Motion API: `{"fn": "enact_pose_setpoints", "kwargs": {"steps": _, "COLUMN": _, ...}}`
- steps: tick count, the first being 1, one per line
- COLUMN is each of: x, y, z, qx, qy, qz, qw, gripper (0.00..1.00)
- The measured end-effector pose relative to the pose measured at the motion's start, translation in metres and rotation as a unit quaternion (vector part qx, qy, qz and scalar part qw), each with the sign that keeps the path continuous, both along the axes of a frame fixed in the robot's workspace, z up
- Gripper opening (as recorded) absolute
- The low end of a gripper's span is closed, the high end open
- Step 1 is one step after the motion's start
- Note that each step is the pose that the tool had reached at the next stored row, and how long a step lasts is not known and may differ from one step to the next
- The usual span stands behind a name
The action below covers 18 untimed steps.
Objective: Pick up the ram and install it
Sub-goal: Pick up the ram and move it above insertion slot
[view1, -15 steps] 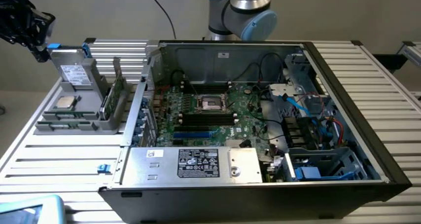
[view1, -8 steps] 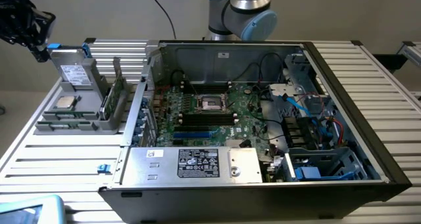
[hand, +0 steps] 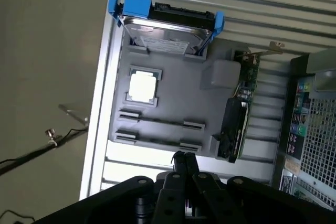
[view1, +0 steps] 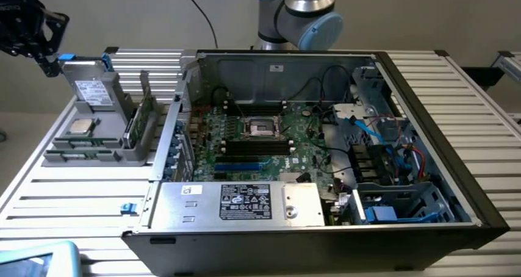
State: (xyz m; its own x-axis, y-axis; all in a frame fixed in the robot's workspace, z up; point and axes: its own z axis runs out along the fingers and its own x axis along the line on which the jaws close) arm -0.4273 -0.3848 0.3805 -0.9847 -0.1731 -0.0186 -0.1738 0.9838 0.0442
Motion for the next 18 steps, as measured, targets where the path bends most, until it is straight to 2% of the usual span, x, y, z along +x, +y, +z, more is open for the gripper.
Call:
{"fn": "enact_pose_setpoints", "kwargs": {"steps": 5, "x": 0.0000, "y": 0.0000, "z": -0.0004, "qx": -0.0001, "qy": 0.0000, "qz": 0.045, "qw": 0.9990, "gripper": 0.11}}
{"fn": "enact_pose_setpoints", "kwargs": {"steps": 9, "x": 0.0000, "y": 0.0000, "z": -0.0012, "qx": -0.0003, "qy": 0.0000, "qz": 0.081, "qw": 0.9967, "gripper": 0.11}}
{"fn": "enact_pose_setpoints", "kwargs": {"steps": 14, "x": -0.0001, "y": 0.0000, "z": -0.0023, "qx": -0.0005, "qy": 0.0001, "qz": 0.127, "qw": 0.9919, "gripper": 0.11}}
{"fn": "enact_pose_setpoints", "kwargs": {"steps": 18, "x": -0.0001, "y": 0.0000, "z": -0.0031, "qx": -0.0006, "qy": 0.0001, "qz": 0.163, "qw": 0.9866, "gripper": 0.11}}
